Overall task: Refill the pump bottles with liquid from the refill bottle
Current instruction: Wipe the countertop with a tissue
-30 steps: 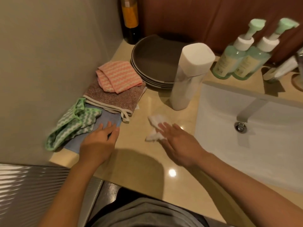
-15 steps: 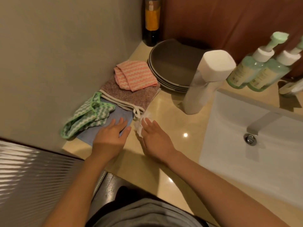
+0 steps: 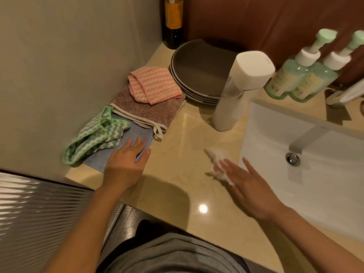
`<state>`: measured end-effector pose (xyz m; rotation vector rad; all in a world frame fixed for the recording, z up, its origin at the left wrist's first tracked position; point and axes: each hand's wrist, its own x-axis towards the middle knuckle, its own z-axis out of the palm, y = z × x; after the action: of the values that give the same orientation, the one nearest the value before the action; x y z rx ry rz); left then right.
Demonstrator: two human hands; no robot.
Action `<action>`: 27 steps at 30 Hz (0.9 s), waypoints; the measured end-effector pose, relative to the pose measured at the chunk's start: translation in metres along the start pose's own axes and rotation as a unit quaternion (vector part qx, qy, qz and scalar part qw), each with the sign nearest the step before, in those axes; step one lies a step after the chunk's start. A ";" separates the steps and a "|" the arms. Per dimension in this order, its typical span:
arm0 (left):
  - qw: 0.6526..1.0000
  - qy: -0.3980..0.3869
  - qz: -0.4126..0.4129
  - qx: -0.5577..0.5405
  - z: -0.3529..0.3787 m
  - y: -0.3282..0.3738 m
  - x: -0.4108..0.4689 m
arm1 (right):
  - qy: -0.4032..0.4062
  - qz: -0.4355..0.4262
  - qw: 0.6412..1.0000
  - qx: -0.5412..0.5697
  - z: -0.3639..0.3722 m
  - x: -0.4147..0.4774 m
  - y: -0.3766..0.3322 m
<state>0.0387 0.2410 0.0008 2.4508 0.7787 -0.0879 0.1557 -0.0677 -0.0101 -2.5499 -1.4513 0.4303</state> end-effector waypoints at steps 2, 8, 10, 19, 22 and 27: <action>1.000 0.005 -0.001 -0.004 0.000 0.000 0.000 | 0.032 0.050 0.998 0.023 -0.006 0.009 0.015; 1.000 0.007 0.001 -0.007 0.002 -0.002 0.000 | 0.081 0.112 0.987 0.080 0.001 0.031 -0.015; 1.000 0.008 0.002 -0.010 0.002 -0.003 0.000 | 0.071 0.075 0.992 0.065 0.010 0.024 -0.029; 1.000 0.009 0.007 -0.009 0.002 -0.004 0.002 | -0.037 -0.085 0.995 0.037 0.016 -0.033 -0.032; 1.000 0.009 0.011 -0.014 0.002 -0.005 0.001 | -0.033 -0.054 0.997 0.042 0.005 -0.023 -0.009; 1.000 0.003 0.019 -0.016 0.001 -0.007 0.000 | 0.047 0.033 0.996 0.062 -0.007 0.021 0.010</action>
<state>0.0354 0.2450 -0.0038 2.4347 0.7312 -0.0523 0.1766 -0.0552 -0.0095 -2.4892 -1.2700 0.3913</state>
